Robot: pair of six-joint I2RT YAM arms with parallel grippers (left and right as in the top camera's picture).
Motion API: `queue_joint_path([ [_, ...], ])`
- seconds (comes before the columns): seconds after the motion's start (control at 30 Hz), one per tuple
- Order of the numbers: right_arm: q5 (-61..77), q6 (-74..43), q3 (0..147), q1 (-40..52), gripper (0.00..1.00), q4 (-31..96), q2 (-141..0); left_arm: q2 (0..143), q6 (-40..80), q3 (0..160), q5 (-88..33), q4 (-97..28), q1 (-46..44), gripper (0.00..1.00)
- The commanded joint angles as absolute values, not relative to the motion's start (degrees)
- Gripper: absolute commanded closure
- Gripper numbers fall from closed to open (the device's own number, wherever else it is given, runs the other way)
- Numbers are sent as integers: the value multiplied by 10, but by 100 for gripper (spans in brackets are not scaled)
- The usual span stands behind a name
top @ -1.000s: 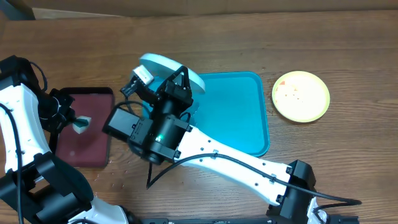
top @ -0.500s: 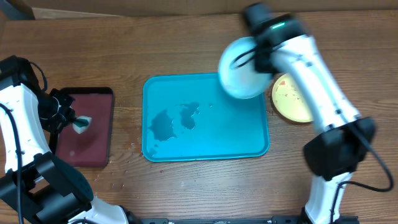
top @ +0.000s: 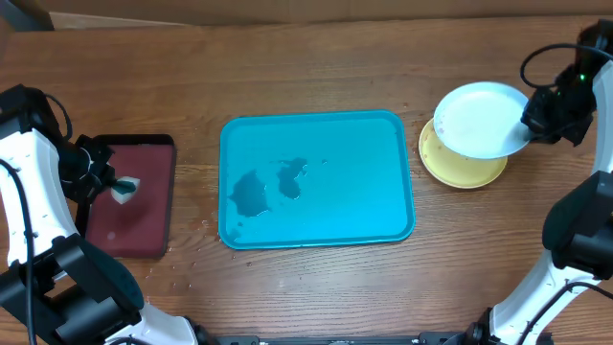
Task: Clean dirty plates on tray and stack at the side
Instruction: 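Lower the plate onto the yellow plate stack and release it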
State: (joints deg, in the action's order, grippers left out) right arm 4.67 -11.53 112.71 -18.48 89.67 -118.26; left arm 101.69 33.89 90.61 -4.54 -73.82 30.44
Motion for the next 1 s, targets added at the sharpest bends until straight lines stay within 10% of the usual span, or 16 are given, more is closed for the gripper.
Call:
queue_joint_path([
  [0.0,69,-96,1076,-182,96,865,-1167,1019,327,904,-50,-738,306,96],
  [0.17,70,-96,1009,-182,92,814,-1167,1019,327,904,-50,-738,306,96],
  [0.33,79,-96,990,-181,36,812,-1167,1019,327,904,-50,-734,306,96],
  [0.97,220,-47,990,33,23,781,-1167,1019,259,793,-56,-557,307,96],
])
